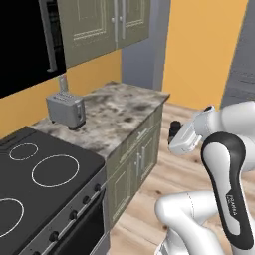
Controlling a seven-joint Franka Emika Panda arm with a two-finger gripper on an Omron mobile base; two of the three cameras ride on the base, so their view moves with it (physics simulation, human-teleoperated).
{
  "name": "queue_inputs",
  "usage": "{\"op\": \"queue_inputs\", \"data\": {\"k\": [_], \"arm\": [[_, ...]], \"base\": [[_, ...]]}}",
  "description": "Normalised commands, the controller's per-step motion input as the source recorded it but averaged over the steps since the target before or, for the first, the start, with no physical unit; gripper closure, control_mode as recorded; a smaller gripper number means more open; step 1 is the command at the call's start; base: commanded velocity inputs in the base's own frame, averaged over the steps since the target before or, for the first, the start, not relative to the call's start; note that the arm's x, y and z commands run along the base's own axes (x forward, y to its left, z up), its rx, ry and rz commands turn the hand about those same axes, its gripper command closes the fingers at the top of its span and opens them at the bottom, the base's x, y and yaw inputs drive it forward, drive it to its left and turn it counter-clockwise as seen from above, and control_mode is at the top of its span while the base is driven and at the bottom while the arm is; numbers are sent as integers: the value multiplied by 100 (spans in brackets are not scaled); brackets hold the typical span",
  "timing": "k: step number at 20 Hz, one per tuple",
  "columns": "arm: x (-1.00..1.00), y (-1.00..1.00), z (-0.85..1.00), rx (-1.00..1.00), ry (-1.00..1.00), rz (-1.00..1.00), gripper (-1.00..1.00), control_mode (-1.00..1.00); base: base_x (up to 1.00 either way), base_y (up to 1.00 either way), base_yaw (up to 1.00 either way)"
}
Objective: Collect the paprika, mayonnaise, and shaker from the cabinet and place them next to the stove.
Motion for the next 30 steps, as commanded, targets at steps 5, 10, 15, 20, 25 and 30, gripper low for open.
{"op": "queue_inputs", "data": {"k": [5, 10, 15, 20, 25, 30], "arm": [[0, 0, 0, 0, 0, 0, 100, 100], [0, 0, 0, 0, 0, 0, 100, 100], [0, 0, 0, 0, 0, 0, 100, 100], [0, 0, 0, 0, 0, 0, 100, 100], [14, -23, -17, 1, -3, 16, 100, -100], [28, -56, -59, 0, -9, 36, 100, -100]], "base": [[59, -8, 64], [70, -22, 57], [69, -31, 54], [62, -48, 48], [37, -27, 26], [0, 0, 0]]}}
